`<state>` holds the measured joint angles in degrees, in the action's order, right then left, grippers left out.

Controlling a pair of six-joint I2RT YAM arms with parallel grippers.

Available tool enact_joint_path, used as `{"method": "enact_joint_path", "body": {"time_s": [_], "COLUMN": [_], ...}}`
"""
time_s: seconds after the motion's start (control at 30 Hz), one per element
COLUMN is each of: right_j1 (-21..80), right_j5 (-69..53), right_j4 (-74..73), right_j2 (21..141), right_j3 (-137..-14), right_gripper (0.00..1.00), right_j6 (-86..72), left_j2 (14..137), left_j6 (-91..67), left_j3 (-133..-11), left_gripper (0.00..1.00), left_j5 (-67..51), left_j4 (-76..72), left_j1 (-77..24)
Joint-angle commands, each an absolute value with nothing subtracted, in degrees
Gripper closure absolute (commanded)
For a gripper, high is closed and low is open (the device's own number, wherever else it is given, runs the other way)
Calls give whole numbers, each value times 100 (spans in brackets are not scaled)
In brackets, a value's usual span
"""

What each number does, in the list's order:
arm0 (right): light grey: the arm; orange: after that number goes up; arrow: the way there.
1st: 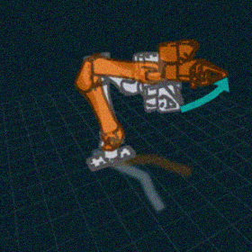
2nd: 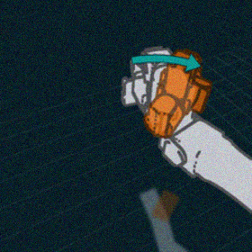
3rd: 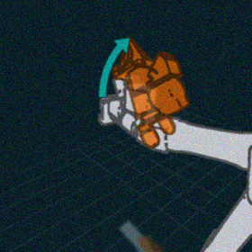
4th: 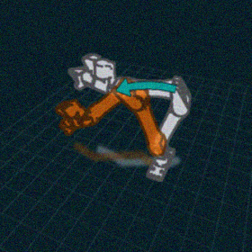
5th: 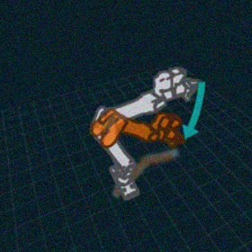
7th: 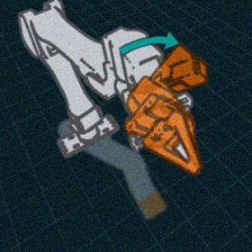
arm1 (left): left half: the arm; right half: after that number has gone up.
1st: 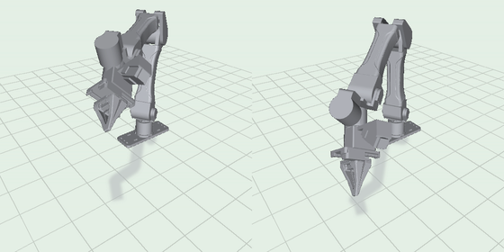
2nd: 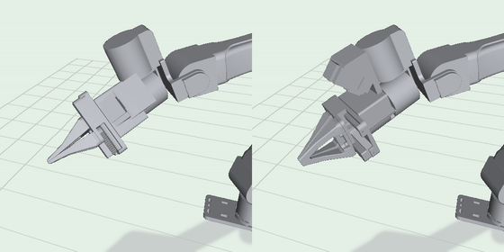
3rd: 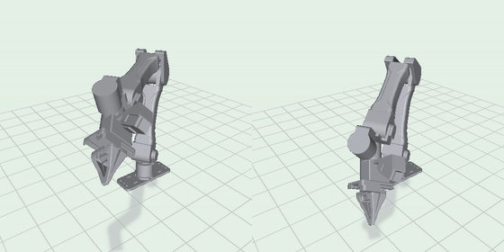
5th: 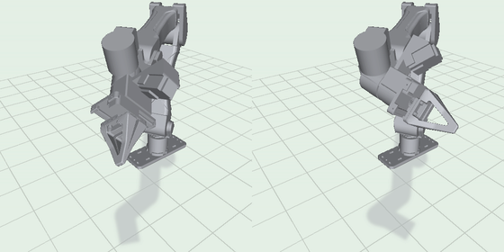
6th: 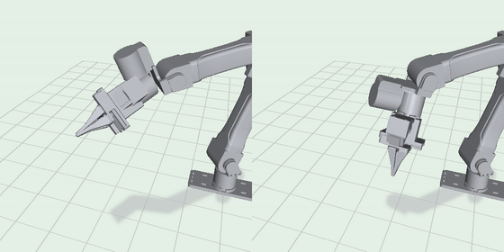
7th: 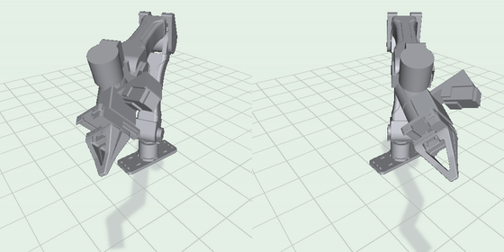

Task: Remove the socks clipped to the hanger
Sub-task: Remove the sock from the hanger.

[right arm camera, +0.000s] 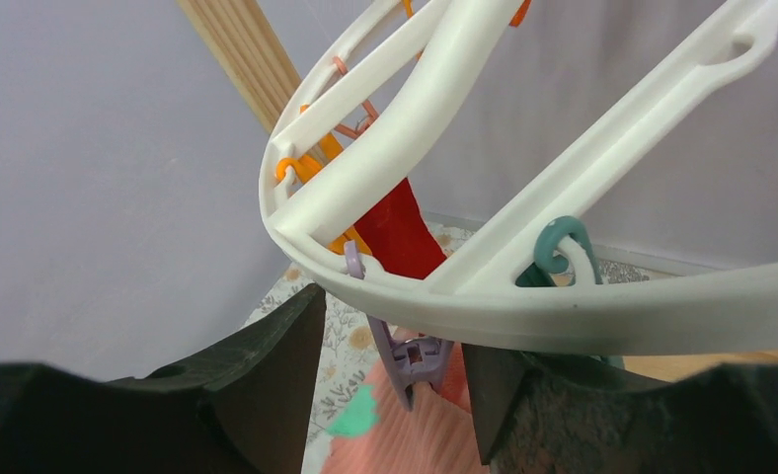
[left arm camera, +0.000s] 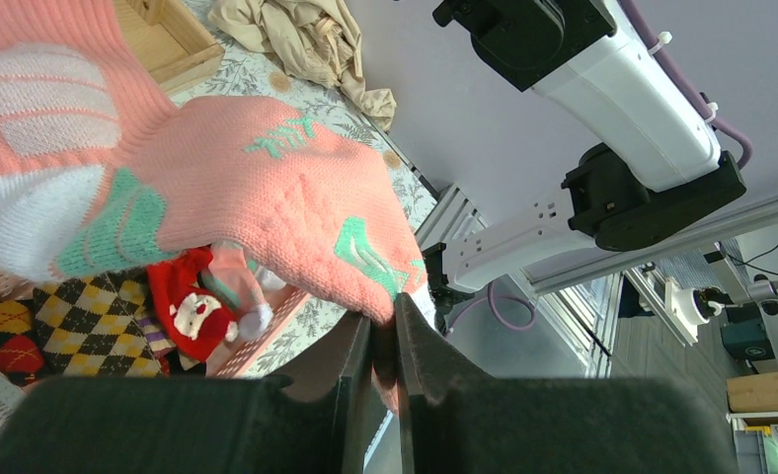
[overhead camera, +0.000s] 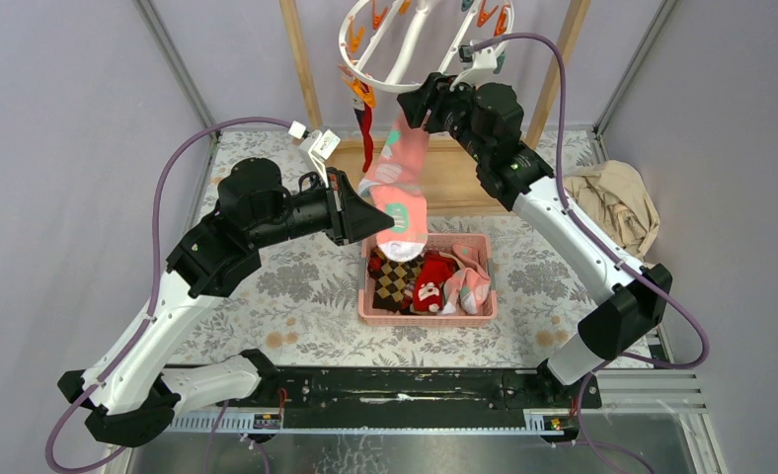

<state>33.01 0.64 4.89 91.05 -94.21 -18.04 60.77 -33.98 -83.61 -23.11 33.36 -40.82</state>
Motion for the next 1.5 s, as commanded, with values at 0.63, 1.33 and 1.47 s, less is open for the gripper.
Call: {"method": "enact_joint_path", "body": {"time_s": [0.63, 1.33, 1.47], "right_j1": [3345, 3346, 3347], "right_j5": [315, 178, 105], "right_j4": [1265, 1049, 784], "right_j2": [8966, 8739, 8455], "right_j3": [-9277, -8978, -8678], "right_gripper": [55, 27, 18], "right_j6": [-1812, -1872, -1906], "left_j2": [6038, 6021, 6012], "left_j6": [-3425, -3456, -3470], "left_j3": [-8465, -8395, -8355], "left_gripper": [82, 82, 82], "left_j5": [-2467, -2451, -2424], "left_j4": [3099, 3094, 3089], "left_j1": [-4067, -4065, -4063]}}
